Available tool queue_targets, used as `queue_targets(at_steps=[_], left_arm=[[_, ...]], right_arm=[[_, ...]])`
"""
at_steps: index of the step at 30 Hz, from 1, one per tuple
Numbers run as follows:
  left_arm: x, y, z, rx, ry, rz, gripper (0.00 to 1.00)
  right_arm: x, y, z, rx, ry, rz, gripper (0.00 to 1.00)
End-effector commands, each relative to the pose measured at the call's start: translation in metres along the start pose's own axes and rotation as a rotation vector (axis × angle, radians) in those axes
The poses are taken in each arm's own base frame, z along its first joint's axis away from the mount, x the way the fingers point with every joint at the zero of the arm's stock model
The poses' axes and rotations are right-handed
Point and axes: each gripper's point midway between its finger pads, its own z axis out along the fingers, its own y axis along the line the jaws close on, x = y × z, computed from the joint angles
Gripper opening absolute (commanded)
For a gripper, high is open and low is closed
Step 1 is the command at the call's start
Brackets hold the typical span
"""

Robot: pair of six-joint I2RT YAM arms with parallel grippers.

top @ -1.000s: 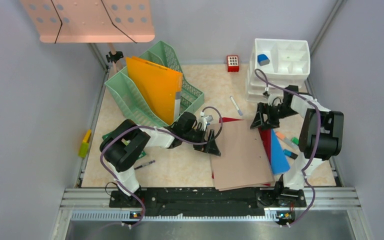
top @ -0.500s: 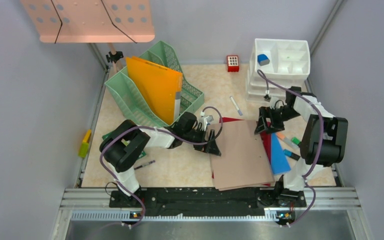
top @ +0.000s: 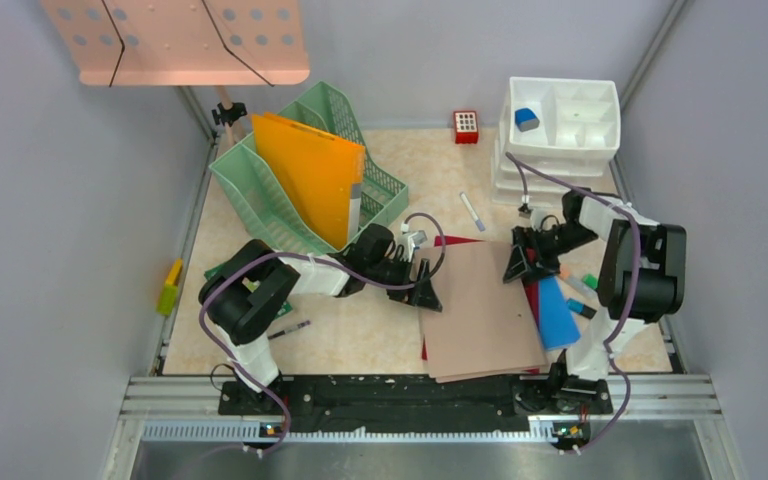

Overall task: Organize the desk
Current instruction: Pick up the folder from the center of the board.

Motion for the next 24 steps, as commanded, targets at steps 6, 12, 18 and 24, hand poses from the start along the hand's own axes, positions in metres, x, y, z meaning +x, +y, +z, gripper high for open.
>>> queue_targets(at_steps=[6, 12, 18, 24], left_arm=[[0.012, 0.034, 0.005, -0.124, 0.015, -0.023, 0.88], [0.013, 0.036, 0.006, -0.124, 0.020, -0.029, 0.88], [0.012, 0.034, 0.006, -0.121, 0.019, -0.023, 0.88], [0.008, 0.033, 0.006, -0.118, 0.016, -0.011, 0.88]], right_arm=[[0.001, 0.008, 0.022, -0.113, 0.047, 0.006, 0.77], [-0.010, 0.030, 0.021, -0.252, -0.007, 0.004, 0.75], [-0.016, 0.047, 0.013, -0.341, -0.048, -0.020, 0.70], [-0.019, 0.058, -0.003, -0.386, -0.094, -0.046, 0.59]])
